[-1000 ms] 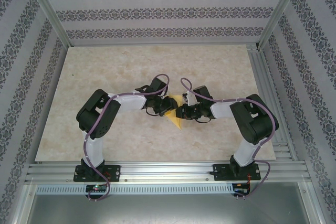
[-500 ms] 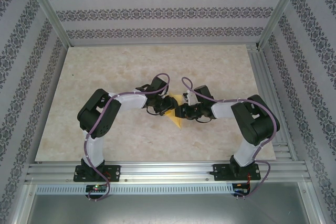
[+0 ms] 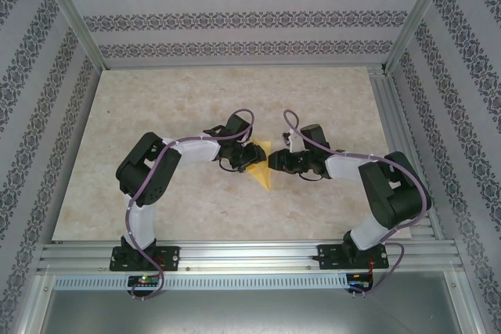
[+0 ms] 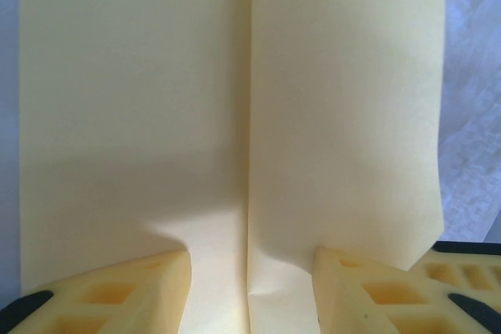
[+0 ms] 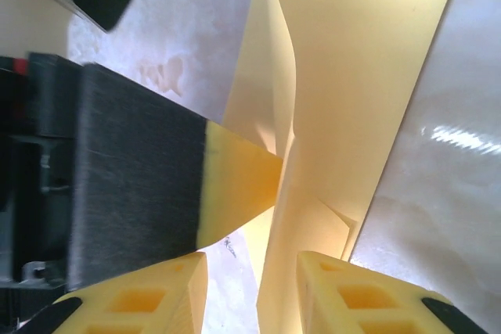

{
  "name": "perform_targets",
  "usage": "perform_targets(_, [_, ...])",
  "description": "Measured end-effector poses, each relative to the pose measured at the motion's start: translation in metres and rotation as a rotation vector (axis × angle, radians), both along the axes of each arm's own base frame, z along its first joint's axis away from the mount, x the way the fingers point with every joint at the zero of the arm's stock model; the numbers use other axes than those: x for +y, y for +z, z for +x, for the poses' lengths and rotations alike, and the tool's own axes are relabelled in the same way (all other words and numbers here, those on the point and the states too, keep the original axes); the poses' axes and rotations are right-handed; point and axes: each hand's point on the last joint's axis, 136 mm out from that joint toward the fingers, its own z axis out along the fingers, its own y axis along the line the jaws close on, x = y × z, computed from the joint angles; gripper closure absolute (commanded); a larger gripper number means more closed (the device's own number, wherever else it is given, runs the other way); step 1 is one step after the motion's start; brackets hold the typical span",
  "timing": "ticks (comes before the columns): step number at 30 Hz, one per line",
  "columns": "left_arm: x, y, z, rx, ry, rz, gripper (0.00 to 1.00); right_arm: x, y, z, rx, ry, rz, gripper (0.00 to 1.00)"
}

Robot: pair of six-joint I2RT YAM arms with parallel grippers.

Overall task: Fold a paper plane with a square sheet of paper (fold left side to right side)
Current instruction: Fourth fold the wing at the center of the table.

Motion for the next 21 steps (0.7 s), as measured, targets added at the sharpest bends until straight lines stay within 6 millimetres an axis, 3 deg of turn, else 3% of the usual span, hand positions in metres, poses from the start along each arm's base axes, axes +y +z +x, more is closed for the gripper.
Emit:
perform_targets(11, [0.0,0.0,0.0,-0.003,-0.002,0.004,0.51,-0.005,0.004,0.017,0.044,-0.065,0.038,0.72])
perform_targets(21, [0.0,0.0,0.0,-0.003,-0.002,0.004,0.51,-0.002,-0.007,0.022,0.076,-0.065,0.034,0.77])
